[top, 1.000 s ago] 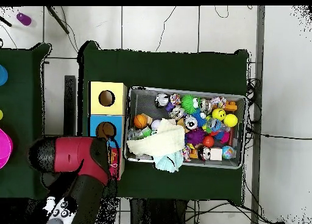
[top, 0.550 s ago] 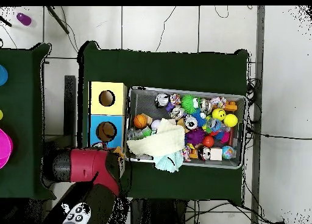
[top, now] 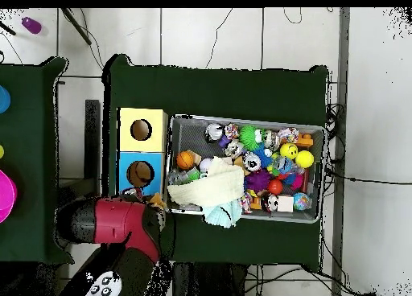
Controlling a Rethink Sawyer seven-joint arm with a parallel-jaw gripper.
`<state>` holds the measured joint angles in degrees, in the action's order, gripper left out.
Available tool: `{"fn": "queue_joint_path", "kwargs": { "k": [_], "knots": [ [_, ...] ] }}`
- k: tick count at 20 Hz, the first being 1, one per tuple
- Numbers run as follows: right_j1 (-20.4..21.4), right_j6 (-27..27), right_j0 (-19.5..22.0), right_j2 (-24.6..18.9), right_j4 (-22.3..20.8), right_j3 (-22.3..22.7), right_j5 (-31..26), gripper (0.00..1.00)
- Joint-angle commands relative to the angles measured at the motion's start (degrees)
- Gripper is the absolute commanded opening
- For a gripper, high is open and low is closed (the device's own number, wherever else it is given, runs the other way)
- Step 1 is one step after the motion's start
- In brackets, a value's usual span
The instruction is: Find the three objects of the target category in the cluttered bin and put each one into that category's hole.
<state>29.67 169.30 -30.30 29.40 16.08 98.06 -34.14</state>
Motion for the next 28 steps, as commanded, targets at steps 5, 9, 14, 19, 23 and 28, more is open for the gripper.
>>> {"fn": "queue_joint_path", "kwargs": {
  "k": [5, 9, 14, 19, 23, 28],
  "knots": [
    [-9.72, 15.10, -1.79, -3.80, 5.39, -2.41, -5.79, 0.00],
    [-10.20, 15.48, -2.34, -3.25, 6.65, -3.60, -7.95, 0.00],
    [-11.13, 16.00, -3.23, -2.46, 7.94, -4.87, -10.09, 0.00],
    [-11.34, 16.43, -4.04, -1.91, 8.98, -5.48, -12.17, 0.00],
    [-11.08, 16.64, -4.59, -1.55, 9.83, -5.91, -14.23, 0.00],
    [-9.83, 16.88, -4.77, -1.52, 10.83, -6.84, -18.32, 0.00]
  ]
}}
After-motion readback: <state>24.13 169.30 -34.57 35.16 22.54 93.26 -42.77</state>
